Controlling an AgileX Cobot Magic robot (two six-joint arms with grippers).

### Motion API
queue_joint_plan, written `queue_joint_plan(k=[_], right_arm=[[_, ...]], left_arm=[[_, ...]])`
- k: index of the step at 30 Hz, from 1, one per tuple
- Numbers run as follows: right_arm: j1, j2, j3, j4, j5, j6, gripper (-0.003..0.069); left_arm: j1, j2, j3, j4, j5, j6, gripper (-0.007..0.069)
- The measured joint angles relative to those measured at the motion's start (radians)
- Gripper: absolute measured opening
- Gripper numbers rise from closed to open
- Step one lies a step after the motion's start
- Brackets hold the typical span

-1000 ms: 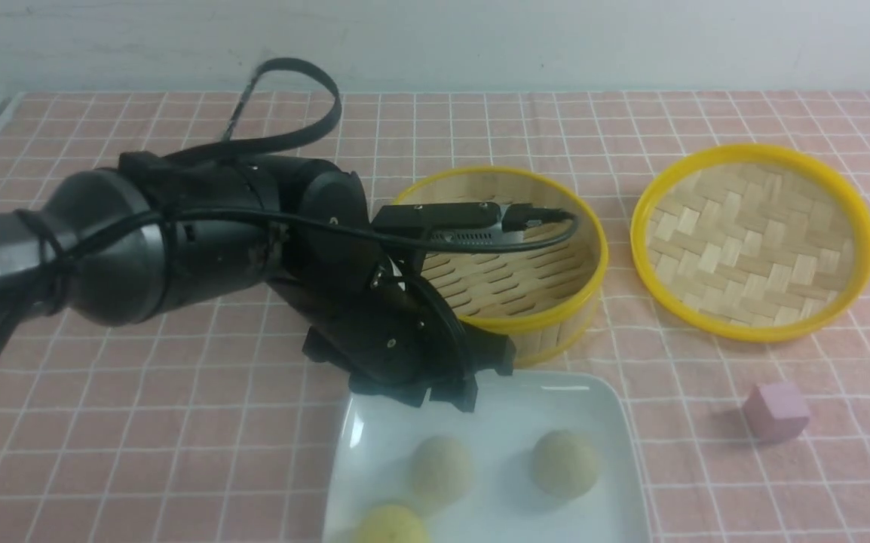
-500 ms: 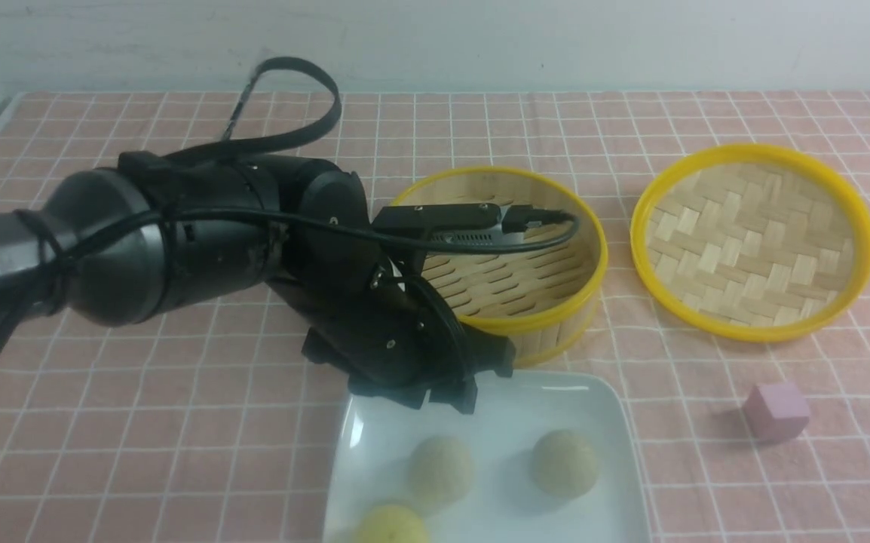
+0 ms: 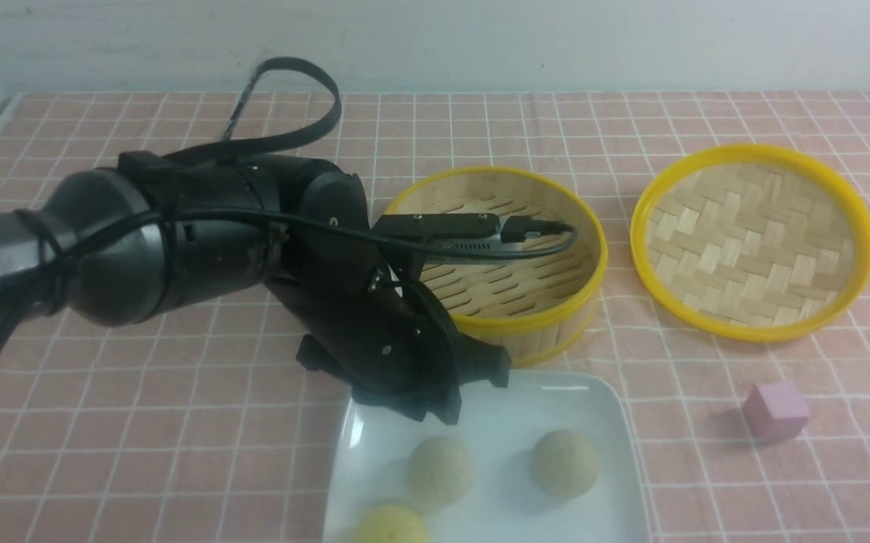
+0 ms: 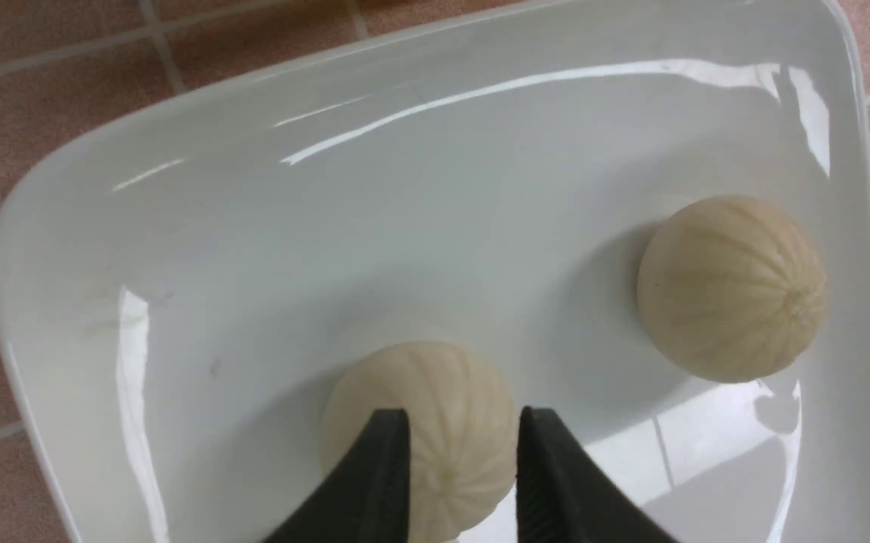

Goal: Put the steamed buns into the plate on the pink tablecloth.

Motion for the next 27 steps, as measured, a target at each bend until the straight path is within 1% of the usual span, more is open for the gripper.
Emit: queue_joint_plan(k=[1, 3, 4, 5, 7, 12, 15, 16, 17, 20, 21, 22, 24, 27], right_arm=[[-0.016, -0.006, 0.021, 0.000, 0.005, 0.000, 0.0097], [-0.038, -0.007, 0.064, -0.003, 0.019, 0.000, 0.0100], [-0.044, -0.007, 0.074, -0.003, 0.025, 0.000, 0.0101], [-0.049, -0.007, 0.079, -0.004, 0.023, 0.000, 0.0103], [-0.053, -0.008, 0.079, -0.008, 0.022, 0.000, 0.0106], [-0.054, -0.008, 0.079, -0.014, 0.019, 0.000, 0.0113], [-0.054, -0.008, 0.079, -0.015, 0.019, 0.000, 0.0117], [-0.054, -0.008, 0.079, -0.015, 0.019, 0.000, 0.0117], [-0.054, -0.008, 0.079, -0.018, 0.019, 0.000, 0.0122], [-0.054, -0.008, 0.079, -0.018, 0.019, 0.000, 0.0125], [-0.054, -0.008, 0.079, -0.018, 0.019, 0.000, 0.0125], [-0.054, -0.008, 0.079, -0.018, 0.019, 0.000, 0.0127], [-0.054, -0.008, 0.079, -0.018, 0.019, 0.000, 0.0132], [-0.054, -0.008, 0.079, -0.018, 0.019, 0.000, 0.0134]], left_arm=[[0.000, 0.000, 0.000, 0.003, -0.001, 0.000, 0.0160], [0.000, -0.007, 0.000, 0.013, -0.005, 0.000, 0.0097], [0.000, -0.012, 0.000, 0.017, -0.007, 0.000, 0.0078], [-0.001, -0.023, 0.001, 0.030, -0.009, 0.000, 0.0039], [-0.001, -0.045, 0.001, 0.053, -0.010, 0.000, 0.0010], [-0.001, -0.119, 0.001, 0.113, 0.013, 0.000, -0.0001], [-0.001, -0.227, 0.002, 0.186, 0.072, -0.017, -0.0001], [-0.001, -0.227, 0.002, 0.186, 0.072, -0.017, -0.0001], [-0.001, -0.345, 0.002, 0.273, 0.147, -0.054, -0.0001], [-0.001, -0.471, 0.015, 0.361, 0.240, -0.108, -0.0001], [-0.001, -0.481, 0.018, 0.367, 0.245, -0.108, -0.0001], [-0.001, -0.553, 0.049, 0.404, 0.266, -0.139, -0.0001], [-0.001, -0.665, 0.123, 0.449, 0.242, -0.180, -0.0001], [-0.001, -0.826, 0.288, 0.507, 0.058, -0.256, -0.0001]])
